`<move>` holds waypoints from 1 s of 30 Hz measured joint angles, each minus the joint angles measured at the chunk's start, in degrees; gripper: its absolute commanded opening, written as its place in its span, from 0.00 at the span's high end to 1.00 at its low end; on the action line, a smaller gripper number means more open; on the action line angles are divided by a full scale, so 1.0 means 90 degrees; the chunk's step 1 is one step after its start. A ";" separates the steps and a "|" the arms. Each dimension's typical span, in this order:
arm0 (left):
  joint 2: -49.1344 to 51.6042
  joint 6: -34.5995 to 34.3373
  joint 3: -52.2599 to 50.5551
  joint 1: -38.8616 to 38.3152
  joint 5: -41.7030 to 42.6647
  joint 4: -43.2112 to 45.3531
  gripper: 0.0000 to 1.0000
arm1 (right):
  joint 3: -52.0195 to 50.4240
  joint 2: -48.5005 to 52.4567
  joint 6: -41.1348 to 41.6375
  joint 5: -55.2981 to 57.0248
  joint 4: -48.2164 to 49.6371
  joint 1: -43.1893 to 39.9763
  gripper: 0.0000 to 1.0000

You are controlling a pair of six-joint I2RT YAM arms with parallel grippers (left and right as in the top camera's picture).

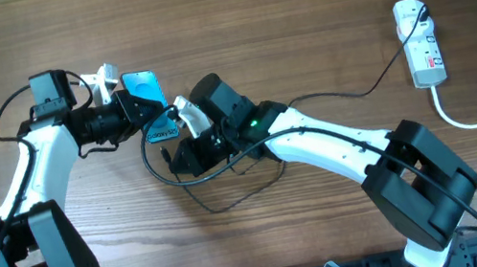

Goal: Plug charger to phone and switch on socket

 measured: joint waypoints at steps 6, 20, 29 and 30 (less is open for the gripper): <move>0.0000 -0.0012 0.0000 0.0000 0.0015 -0.0049 0.96 | 0.0000 -0.0002 0.0044 0.0046 0.0005 0.0000 0.96; 0.0000 0.0238 0.0000 0.0000 0.0639 -0.0049 0.96 | 0.0000 -0.0002 -0.0248 -0.0406 0.0049 -0.0097 0.96; 0.0000 0.1158 0.0000 0.0374 0.1855 -0.0442 0.96 | 0.0000 -0.0015 -0.0748 -0.1112 -0.0267 -0.0313 0.95; 0.0000 0.1321 0.0000 0.0435 0.2021 -0.0498 0.96 | -0.0002 -0.0027 -0.0743 -0.1073 -0.0393 -0.0318 0.95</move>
